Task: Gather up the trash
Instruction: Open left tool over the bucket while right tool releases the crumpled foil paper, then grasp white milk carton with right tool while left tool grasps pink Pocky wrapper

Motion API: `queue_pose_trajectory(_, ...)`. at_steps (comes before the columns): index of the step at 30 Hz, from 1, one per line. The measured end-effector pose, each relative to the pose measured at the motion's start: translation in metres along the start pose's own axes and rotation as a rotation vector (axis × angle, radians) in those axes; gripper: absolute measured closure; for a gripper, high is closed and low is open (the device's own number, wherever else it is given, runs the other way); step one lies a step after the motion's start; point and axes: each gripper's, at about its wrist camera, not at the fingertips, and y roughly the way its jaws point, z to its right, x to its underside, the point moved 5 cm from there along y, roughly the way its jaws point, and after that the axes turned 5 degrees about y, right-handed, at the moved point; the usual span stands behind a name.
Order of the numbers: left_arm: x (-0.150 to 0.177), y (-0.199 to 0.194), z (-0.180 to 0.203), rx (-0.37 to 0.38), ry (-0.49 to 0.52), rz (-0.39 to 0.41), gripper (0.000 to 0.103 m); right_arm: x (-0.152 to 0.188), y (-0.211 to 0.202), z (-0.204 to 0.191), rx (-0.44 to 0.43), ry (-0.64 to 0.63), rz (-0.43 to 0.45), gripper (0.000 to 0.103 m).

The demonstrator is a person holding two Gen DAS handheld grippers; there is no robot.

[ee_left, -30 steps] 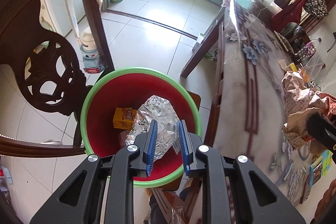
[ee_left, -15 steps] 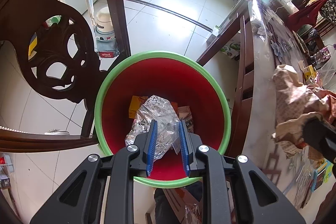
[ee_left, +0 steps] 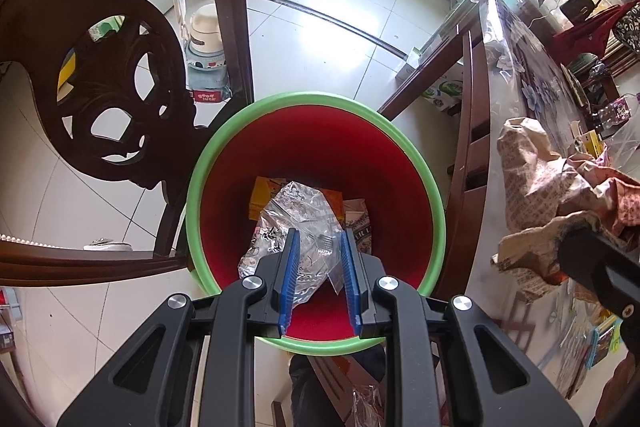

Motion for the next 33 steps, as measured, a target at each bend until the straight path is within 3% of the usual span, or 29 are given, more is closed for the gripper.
queue_pose_trajectory(9,-0.008,-0.006,0.005,-0.004,0.024,0.017,0.082,0.000,-0.002,0.000,0.009,0.004,0.012,0.050)
queue_pose_trajectory(10,-0.009,-0.007,0.005,-0.012,0.024,0.019,0.079,0.000,-0.002,0.001,0.012,0.005,0.015,0.045)
queue_pose_trajectory(11,-0.010,-0.008,0.004,-0.018,0.022,0.023,0.066,0.001,-0.004,0.001,0.017,0.009,0.021,0.042)
queue_pose_trajectory(12,-0.012,-0.011,0.003,-0.019,0.016,0.033,0.061,0.001,-0.006,0.002,0.020,0.015,0.029,0.037)
queue_pose_trajectory(21,-0.012,-0.029,0.009,-0.014,0.024,0.068,0.061,0.003,-0.034,0.010,0.015,0.050,0.080,0.032)
queue_pose_trajectory(24,-0.008,-0.038,0.019,-0.001,0.042,0.082,0.061,0.006,-0.048,0.013,0.029,0.061,0.110,0.025)
queue_pose_trajectory(33,-0.005,-0.063,0.053,0.031,0.110,0.132,0.061,0.018,-0.086,0.028,0.062,0.110,0.178,0.023)
